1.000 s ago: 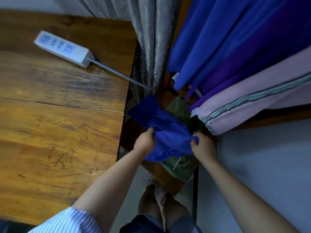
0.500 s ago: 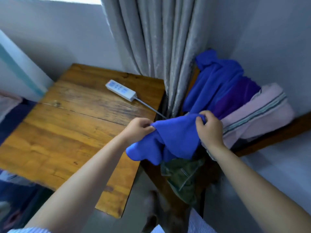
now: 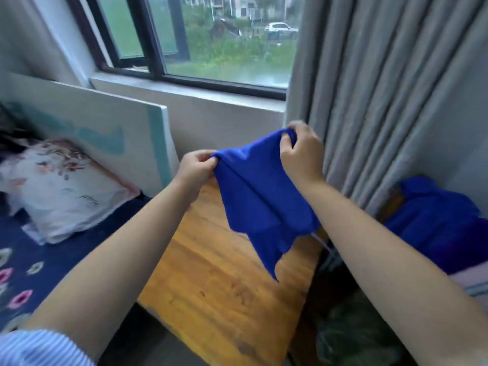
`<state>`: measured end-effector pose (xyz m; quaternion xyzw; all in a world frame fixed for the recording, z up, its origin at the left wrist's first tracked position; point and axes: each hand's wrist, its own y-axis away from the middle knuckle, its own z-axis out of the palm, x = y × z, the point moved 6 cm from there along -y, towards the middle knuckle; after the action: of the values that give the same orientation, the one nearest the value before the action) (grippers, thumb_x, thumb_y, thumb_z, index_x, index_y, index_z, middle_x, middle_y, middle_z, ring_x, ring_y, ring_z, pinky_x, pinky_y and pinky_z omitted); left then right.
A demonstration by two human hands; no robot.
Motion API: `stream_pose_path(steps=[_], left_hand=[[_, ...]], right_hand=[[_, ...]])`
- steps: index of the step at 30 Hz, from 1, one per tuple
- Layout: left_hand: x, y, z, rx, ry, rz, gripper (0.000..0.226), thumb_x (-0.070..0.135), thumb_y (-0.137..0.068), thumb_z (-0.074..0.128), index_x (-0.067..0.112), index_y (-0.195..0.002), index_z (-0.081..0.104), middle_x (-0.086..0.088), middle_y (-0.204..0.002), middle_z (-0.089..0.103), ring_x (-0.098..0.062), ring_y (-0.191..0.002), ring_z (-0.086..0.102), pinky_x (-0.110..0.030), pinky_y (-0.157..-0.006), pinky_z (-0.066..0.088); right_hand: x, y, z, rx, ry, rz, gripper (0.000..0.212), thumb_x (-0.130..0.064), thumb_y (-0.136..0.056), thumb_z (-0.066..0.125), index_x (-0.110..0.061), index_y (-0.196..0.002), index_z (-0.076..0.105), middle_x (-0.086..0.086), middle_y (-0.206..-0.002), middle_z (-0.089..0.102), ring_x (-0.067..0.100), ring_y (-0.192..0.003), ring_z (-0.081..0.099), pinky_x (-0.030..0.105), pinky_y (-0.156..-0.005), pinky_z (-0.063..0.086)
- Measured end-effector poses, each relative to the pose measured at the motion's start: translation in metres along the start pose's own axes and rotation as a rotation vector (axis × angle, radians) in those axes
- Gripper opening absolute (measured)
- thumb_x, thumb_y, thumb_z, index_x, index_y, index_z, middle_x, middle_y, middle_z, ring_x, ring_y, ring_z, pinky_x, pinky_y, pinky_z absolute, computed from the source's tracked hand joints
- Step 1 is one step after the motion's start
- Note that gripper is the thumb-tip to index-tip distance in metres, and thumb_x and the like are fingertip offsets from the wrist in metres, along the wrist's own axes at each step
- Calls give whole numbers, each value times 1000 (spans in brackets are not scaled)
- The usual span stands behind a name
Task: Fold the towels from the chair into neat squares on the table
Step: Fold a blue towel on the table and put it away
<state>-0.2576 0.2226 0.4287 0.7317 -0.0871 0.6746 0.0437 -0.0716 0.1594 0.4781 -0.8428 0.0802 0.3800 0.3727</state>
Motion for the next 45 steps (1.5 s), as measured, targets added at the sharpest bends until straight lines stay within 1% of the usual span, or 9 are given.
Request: stream_pose_path(steps=[6,12,17,20,24,31,34,40,45], left_hand=[[-34,-35,-121,3,103,-26,28,-13,-91,43,9,-85,60,11,-62,69,2,-57,64,-11,-60,54],[-109,-57,-175,-81,-327,-35,29,-17,-84,44,-11,-107,61,2,-74,67,17,-52,56,-1,-59,43],[-213,-33,-175,-306,-696,-180,26,-7,-83,53,-3,-105,66,-18,-112,67,-21,-105,62,-16,-81,41],[-283,4,-168,-736,-987,-342,34,7,-87,53,5,-121,58,-11,-126,60,-23,-118,54,-22,-93,38],[-342,34,-194,-829,-1135,-577,37,19,-91,49,7,-125,53,-11,-131,55,-25,-122,50,-27,-97,39],[-355,-2,-227,-227,-1015,-695,50,25,-91,54,1,-132,42,-22,-133,49,-35,-125,45,-37,-101,35],[-363,-13,-222,-251,-960,-747,52,26,-90,56,-1,-132,40,-20,-136,47,-33,-127,44,-35,-100,36],[-380,-37,-226,-355,-895,-705,23,12,-89,53,0,-105,66,-19,-114,65,-31,-108,58,-30,-86,43],[-373,-59,-241,-306,-648,-675,17,3,-87,55,-2,-99,66,-16,-94,65,-22,-89,56,-28,-72,40]], right_hand=[[-51,5,102,40,-19,95,23,-9,-91,46,0,-108,59,17,-105,65,29,-98,57,17,-72,30],[-19,64,171,-80,156,211,21,-3,-86,50,3,-102,63,22,-101,67,34,-96,60,27,-80,36],[62,157,213,-421,342,422,20,-1,-85,52,3,-102,63,22,-101,67,36,-97,59,34,-81,42],[104,215,232,-714,442,601,21,-5,-85,53,-1,-103,63,21,-105,66,34,-102,59,33,-81,42],[143,279,250,-1157,554,787,24,-18,-87,51,-18,-63,50,10,-86,62,28,-102,59,25,-67,34],[171,267,259,-780,539,1001,48,-24,-86,61,2,-121,42,22,-124,52,38,-116,50,41,-91,42],[177,276,268,-780,539,1109,50,-22,-87,59,1,-126,38,22,-125,54,38,-117,50,40,-91,42],[178,283,271,-674,654,1240,28,-21,-87,56,-3,-107,59,24,-119,59,39,-112,54,38,-90,44],[161,277,276,-582,565,1173,39,-17,-94,46,-5,-58,49,22,-70,55,37,-84,54,35,-66,31]])
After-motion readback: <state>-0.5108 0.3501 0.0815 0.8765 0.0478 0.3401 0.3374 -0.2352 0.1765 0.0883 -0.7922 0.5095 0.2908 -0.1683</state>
